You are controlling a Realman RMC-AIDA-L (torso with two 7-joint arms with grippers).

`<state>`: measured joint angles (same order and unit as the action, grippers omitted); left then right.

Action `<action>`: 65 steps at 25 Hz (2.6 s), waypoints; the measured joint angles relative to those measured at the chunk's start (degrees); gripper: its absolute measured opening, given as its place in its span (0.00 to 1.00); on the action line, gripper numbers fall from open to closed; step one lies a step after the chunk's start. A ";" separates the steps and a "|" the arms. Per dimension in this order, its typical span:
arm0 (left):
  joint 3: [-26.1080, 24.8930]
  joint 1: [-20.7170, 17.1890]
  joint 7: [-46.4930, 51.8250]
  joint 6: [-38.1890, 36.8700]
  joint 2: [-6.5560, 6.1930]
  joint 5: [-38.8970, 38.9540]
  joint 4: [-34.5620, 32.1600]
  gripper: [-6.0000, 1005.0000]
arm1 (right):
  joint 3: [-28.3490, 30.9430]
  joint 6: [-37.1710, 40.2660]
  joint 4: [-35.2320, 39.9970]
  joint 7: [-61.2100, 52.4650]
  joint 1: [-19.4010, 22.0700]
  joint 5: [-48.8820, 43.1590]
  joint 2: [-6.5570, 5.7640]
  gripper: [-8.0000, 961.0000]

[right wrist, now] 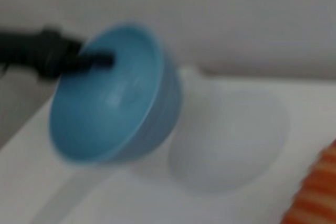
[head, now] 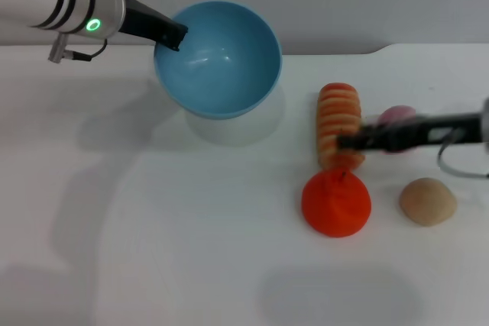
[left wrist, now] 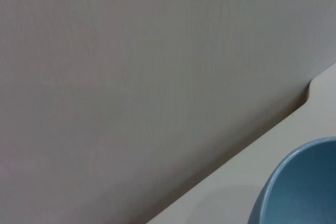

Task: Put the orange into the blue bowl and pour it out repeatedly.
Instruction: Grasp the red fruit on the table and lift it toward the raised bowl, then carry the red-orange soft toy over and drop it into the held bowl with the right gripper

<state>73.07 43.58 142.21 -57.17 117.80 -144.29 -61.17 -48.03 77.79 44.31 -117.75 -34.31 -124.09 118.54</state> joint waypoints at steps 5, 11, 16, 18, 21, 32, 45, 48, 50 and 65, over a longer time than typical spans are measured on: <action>0.05 0.57 0.00 0.12 0.03 -0.16 1.08 0.00 | -5.36 -0.81 -3.18 -0.54 -0.19 0.04 0.21 0.69; 0.32 0.47 0.00 0.48 0.06 -0.16 1.40 0.00 | -5.77 -2.69 -7.10 -0.62 -1.39 -0.25 0.16 0.63; 0.49 -0.11 -0.04 0.82 0.06 -0.15 1.65 0.00 | -6.30 -3.91 -7.53 0.20 -1.46 -0.43 0.16 0.59; 0.49 -0.23 -0.04 0.82 0.07 -0.14 1.70 0.00 | -6.38 -3.77 -7.41 0.36 -1.45 -0.31 0.16 0.57; 0.53 -0.32 -0.03 0.82 0.06 -0.13 1.81 0.00 | -6.57 -3.51 -7.37 0.53 -1.70 -0.31 0.18 0.54; 0.74 -0.68 -0.03 0.16 0.07 0.09 2.19 0.01 | -6.09 0.23 -5.53 8.46 1.30 9.31 0.00 0.22; 3.31 2.06 0.54 -13.30 0.51 1.02 1.62 0.01 | -5.48 16.94 15.16 8.28 2.87 24.16 -0.04 0.11; 7.25 1.69 0.60 -13.27 0.60 3.98 1.61 0.01 | -6.24 15.06 12.35 8.37 1.58 24.19 0.11 0.09; 9.21 1.50 0.61 -13.16 0.59 5.64 1.59 0.01 | -7.20 11.77 8.45 8.67 0.46 23.64 0.03 0.08; 11.11 0.57 0.35 -10.94 0.39 8.40 1.51 0.01 | -8.94 7.29 1.31 8.87 -1.45 20.47 -0.16 0.24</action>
<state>84.18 44.15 142.56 -68.11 118.18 -135.89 -59.66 -56.97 85.07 45.62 -108.89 -35.76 -103.62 118.38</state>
